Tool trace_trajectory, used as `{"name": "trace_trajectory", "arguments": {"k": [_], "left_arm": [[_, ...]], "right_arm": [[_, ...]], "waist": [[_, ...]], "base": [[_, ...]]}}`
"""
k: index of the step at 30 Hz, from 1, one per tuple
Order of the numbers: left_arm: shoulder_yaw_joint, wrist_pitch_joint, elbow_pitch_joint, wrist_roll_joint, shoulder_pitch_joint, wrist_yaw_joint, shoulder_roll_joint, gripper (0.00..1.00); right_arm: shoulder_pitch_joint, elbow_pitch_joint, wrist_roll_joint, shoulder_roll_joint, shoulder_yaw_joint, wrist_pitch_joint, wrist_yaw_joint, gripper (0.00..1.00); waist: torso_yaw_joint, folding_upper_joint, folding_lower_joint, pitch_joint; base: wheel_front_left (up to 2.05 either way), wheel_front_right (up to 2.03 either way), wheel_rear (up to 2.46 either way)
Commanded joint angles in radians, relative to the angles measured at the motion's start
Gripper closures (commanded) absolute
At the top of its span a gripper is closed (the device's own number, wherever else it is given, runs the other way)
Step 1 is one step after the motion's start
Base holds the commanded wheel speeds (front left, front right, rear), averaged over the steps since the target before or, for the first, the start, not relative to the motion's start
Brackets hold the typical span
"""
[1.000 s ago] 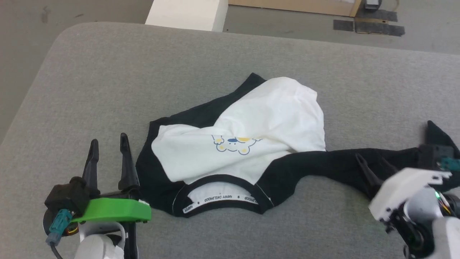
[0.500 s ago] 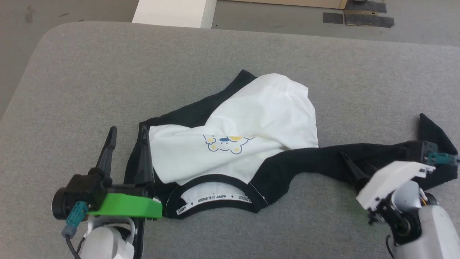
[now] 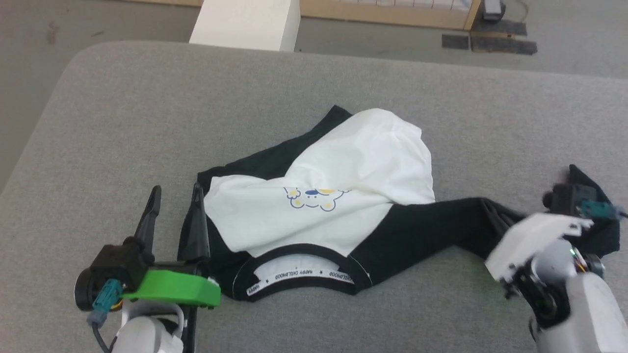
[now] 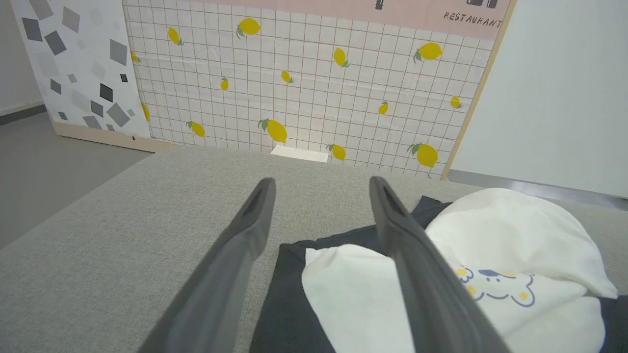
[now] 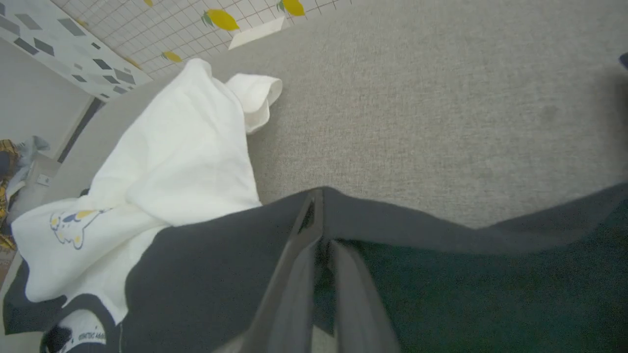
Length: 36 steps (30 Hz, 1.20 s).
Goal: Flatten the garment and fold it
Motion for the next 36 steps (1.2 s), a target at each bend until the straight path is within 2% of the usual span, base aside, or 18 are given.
{"name": "trace_trajectory", "arguments": {"k": [1, 8, 10, 13, 15, 18, 22, 26, 28, 33, 36], "left_arm": [[0.007, -0.005, 0.004, 0.001, 0.017, -0.002, -0.005, 0.0], [0.036, -0.005, 0.002, -0.001, 0.05, -0.004, -0.005, 0.0], [0.039, -0.005, 0.001, 0.0, 0.051, -0.008, -0.005, 0.0], [0.033, -0.005, 0.004, 0.003, 0.049, -0.013, -0.005, 0.0], [0.028, -0.005, 0.01, 0.004, 0.044, -0.017, -0.005, 0.0], [0.027, -0.005, 0.019, 0.005, 0.04, -0.021, -0.003, 0.0], [0.02, -0.004, 0.029, 0.008, 0.043, -0.025, 0.002, 0.0], [0.001, 0.033, 0.034, 0.009, 0.052, -0.029, 0.013, 0.0], [-0.016, 0.095, 0.04, -0.003, 0.069, -0.033, 0.014, 0.0], [-0.073, 0.363, 0.031, -0.068, 0.129, -0.042, 0.013, 0.0], [-0.087, 0.487, 0.012, -0.11, 0.151, -0.027, 0.008, 0.0]], "right_arm": [[0.054, -0.043, -0.019, -0.001, -0.02, 0.019, -0.001, 1.0], [0.284, -0.341, -0.159, -0.001, -0.221, 0.174, -0.001, 1.0], [0.297, -0.374, -0.188, -0.001, -0.263, 0.177, -0.001, 1.0], [0.283, -0.36, -0.212, -0.001, -0.303, 0.136, -0.001, 1.0], [0.27, -0.327, -0.225, -0.001, -0.312, 0.093, -0.001, 0.0], [0.255, -0.286, -0.24, -0.001, -0.32, 0.022, -0.001, 0.0], [0.236, -0.293, -0.267, -0.001, -0.333, -0.102, -0.001, 0.0], [0.239, -0.335, -0.294, -0.001, -0.274, -0.223, -0.001, 0.0], [0.249, -0.347, -0.303, -0.001, -0.24, -0.266, -0.001, 0.0], [0.273, -0.355, -0.282, -0.001, -0.17, -0.303, -0.001, 0.0], [0.27, -0.345, -0.268, -0.001, -0.148, -0.315, -0.001, 0.0]], "waist": [[-0.018, 0.0, 0.0, -0.032], [-0.081, 0.0, 0.0, -0.058], [-0.101, 0.0, 0.0, -0.054], [-0.121, 0.0, 0.0, -0.049], [-0.13, 0.0, 0.0, -0.048], [-0.14, 0.0, 0.0, -0.048], [-0.153, 0.0, 0.0, -0.046], [-0.161, 0.0, 0.0, -0.044], [-0.163, 0.0, 0.0, -0.043], [-0.16, 0.0, 0.0, -0.039], [-0.155, 0.0, 0.0, -0.035]], "base": [[0.0, 0.0, 0.0], [0.0, 0.0, 0.0], [0.0, 0.0, 0.0], [0.0, 0.0, 0.0], [0.0, 0.0, 0.0], [0.0, 0.0, 0.0], [0.0, 0.0, 0.0], [0.0, 0.0, 0.0], [0.0, 0.0, 0.0], [0.0, 0.0, 0.0], [0.0, 0.0, 0.0]]}}
